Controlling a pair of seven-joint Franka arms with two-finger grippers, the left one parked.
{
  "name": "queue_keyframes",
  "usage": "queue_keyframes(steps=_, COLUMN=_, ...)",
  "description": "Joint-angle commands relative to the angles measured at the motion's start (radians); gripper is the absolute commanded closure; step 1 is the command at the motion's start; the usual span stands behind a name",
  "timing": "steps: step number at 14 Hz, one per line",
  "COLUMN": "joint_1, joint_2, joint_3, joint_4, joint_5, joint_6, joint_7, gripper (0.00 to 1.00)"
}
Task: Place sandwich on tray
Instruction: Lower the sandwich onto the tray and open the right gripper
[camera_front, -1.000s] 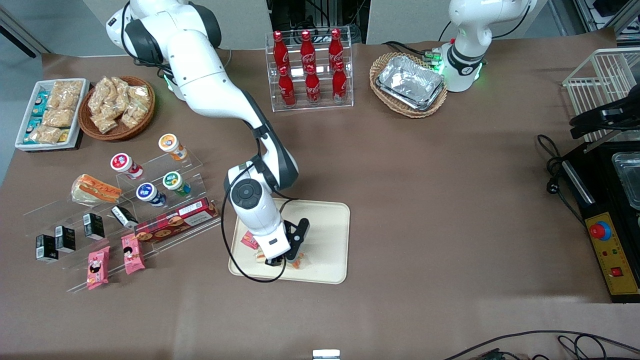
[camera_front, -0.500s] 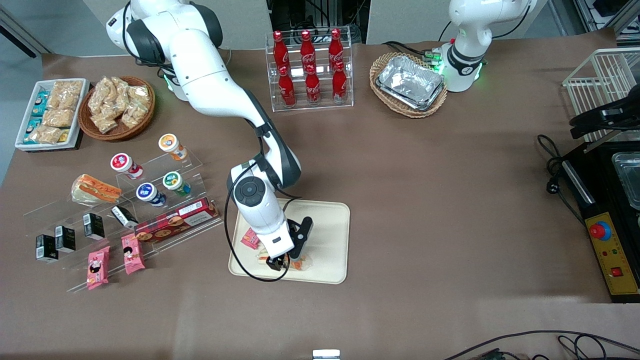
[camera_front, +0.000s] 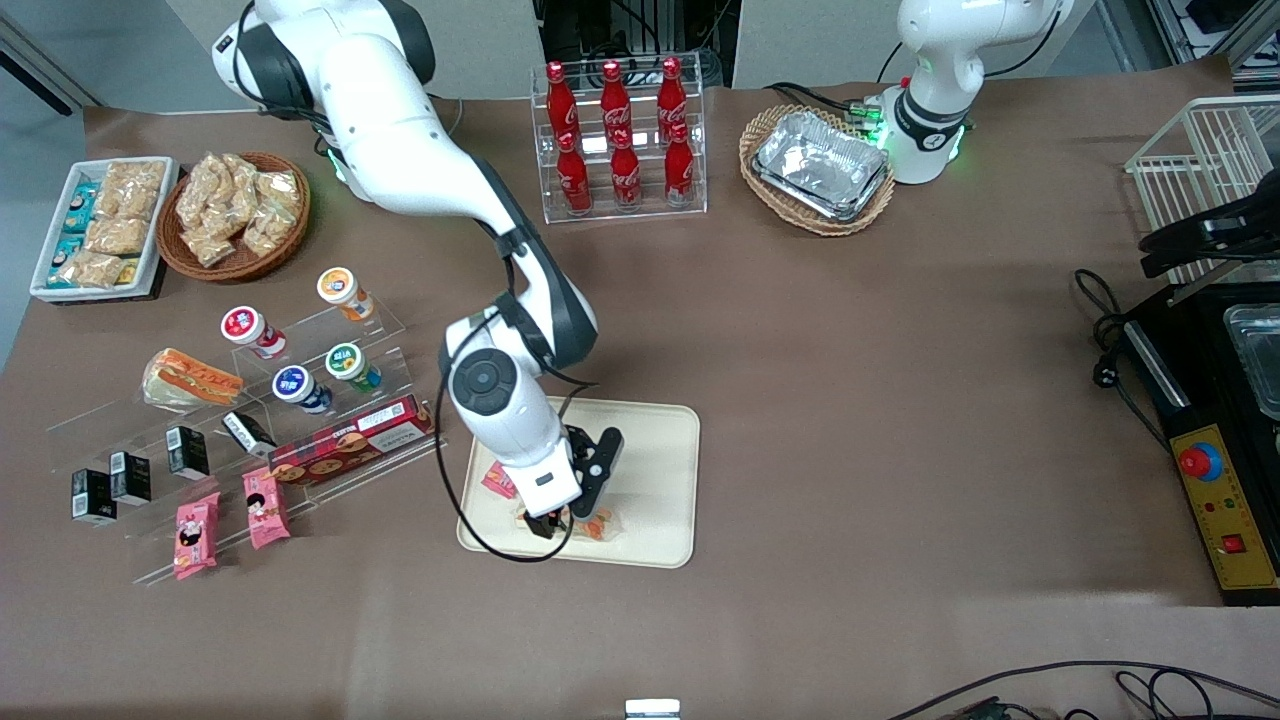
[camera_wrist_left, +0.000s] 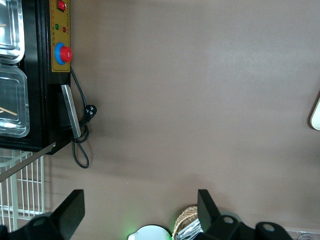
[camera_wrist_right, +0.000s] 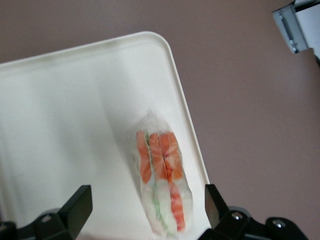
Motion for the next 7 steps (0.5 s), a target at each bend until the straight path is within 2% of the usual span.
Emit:
queue_keyframes(steps=1, joint_1=-0.031, joint_2=-0.145, joint_3=-0.002, joint_4=-0.007, joint_5=0.049, joint_6=-0.142, joint_7=0.047, gripper=0.0)
queue_keyframes(steps=4, joint_1=-0.057, joint_2=-0.28, joint_3=-0.005, joint_4=-0.009, joint_5=0.053, joint_6=-0.264, joint_7=0.239, gripper=0.0)
queue_keyframes(steps=7, joint_1=-0.071, joint_2=-0.401, joint_3=-0.034, joint_4=-0.015, joint_5=0.04, joint_6=-0.385, joint_7=0.551, gripper=0.0)
